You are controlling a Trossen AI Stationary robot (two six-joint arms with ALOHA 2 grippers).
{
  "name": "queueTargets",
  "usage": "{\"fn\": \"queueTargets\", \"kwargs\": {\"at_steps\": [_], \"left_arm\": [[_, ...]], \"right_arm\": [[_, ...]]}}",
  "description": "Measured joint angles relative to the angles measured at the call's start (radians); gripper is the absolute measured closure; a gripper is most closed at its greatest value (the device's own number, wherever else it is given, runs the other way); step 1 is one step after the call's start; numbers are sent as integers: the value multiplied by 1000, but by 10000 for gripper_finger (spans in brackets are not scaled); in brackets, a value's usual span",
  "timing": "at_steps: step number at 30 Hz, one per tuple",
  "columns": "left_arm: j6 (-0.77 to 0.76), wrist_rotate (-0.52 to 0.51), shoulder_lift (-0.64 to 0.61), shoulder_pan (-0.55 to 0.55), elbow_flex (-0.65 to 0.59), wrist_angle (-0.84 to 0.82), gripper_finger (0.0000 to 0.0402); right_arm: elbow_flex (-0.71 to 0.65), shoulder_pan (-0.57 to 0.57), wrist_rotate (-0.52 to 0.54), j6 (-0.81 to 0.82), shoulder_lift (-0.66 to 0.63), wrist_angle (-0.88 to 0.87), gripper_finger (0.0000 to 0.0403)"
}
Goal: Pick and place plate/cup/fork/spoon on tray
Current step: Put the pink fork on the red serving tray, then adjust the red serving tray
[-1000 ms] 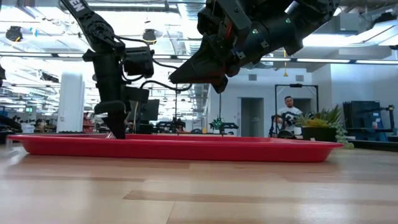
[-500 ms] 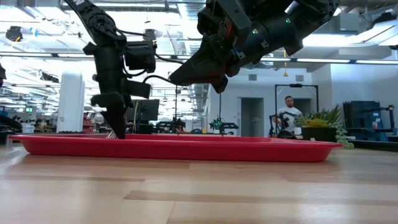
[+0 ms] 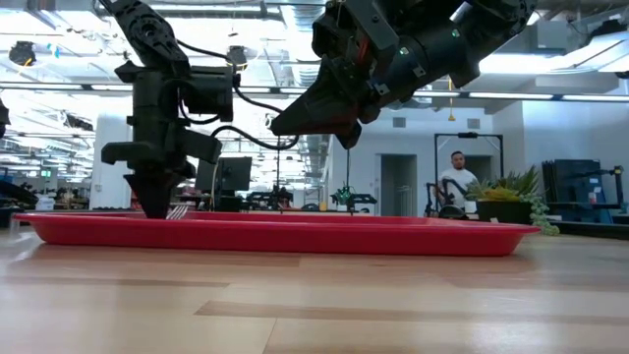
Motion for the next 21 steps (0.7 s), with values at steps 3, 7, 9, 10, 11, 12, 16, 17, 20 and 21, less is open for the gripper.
{"fn": "queueTargets", "kwargs": {"at_steps": [3,7,9,10,11,12,16,17,20,21], "left_arm": [[-3,3,0,0,7,-11,401],[-23,43,-33,-3,19,-11,401],[-42,56,-65,-13,21,-8,401],[-52,61,-83,-21,20,-9,401],[-66,67,-102,-30,20,-6,401],[-80,74,-123,-41,20,4,401],[-147,127,-232,-93,-17,104,401],[-167,141,-259,-106,-31,132,401],[-234,164,-338,-141,-79,225,401],[-251,166,-361,-151,-94,243,401]], "right_arm": [[0,0,0,0,0,-1,387],[-1,0,-1,-2,-24,-103,387],[2,1,-1,-2,-47,-167,389],[2,3,0,-1,-60,-220,391],[2,6,1,0,-71,-282,392],[1,12,1,4,-78,-344,392],[1,48,-1,68,-102,-601,393],[0,58,-2,85,-105,-656,393],[0,90,-7,128,-105,-788,394],[0,98,-14,142,-105,-821,394]]}}
